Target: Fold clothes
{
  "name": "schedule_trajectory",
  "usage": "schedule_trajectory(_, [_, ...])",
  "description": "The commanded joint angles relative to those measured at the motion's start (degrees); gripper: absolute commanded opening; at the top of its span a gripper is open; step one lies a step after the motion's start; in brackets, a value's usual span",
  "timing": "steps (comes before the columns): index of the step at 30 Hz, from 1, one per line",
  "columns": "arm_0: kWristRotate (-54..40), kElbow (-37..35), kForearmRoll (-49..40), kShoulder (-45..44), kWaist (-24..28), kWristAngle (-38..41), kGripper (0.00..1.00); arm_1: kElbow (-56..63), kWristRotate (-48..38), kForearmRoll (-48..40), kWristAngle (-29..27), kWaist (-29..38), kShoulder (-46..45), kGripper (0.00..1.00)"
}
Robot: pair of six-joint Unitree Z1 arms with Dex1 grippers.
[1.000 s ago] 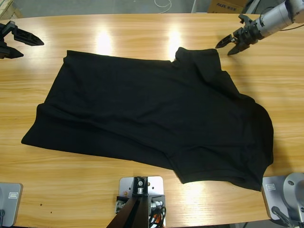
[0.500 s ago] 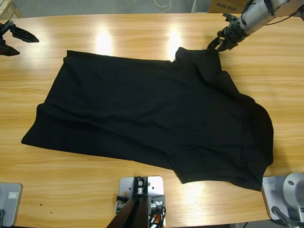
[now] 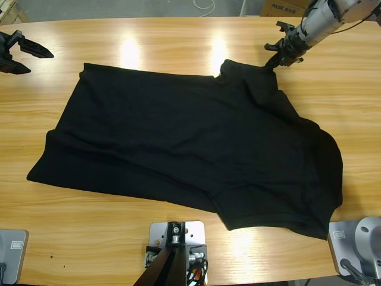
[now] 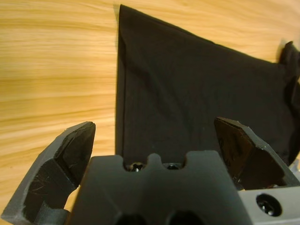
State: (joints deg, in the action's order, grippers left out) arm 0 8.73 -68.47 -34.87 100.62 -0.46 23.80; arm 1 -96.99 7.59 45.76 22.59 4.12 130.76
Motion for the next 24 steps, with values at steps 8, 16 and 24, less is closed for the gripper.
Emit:
schedule_trajectory(8, [-11.96,-26.24,-17.6,26.77,-0.03,-7.17,0.991,-10.33,3.22,8.08,-3.87,5.21,2.47,0.0])
schedule_trajectory(16, [-18.28,-42.79,-27.3,37.15,-3.44,-4.99,0.991,-10.77,3.96,8.12,-3.63,4.81,3.17,0.0])
schedule_trajectory(24, [-39.28,-46.57,-29.47,39.83,-6.24,-4.38,1.0,-11.29,4.58,8.12,-2.98,3.35,3.35,0.0])
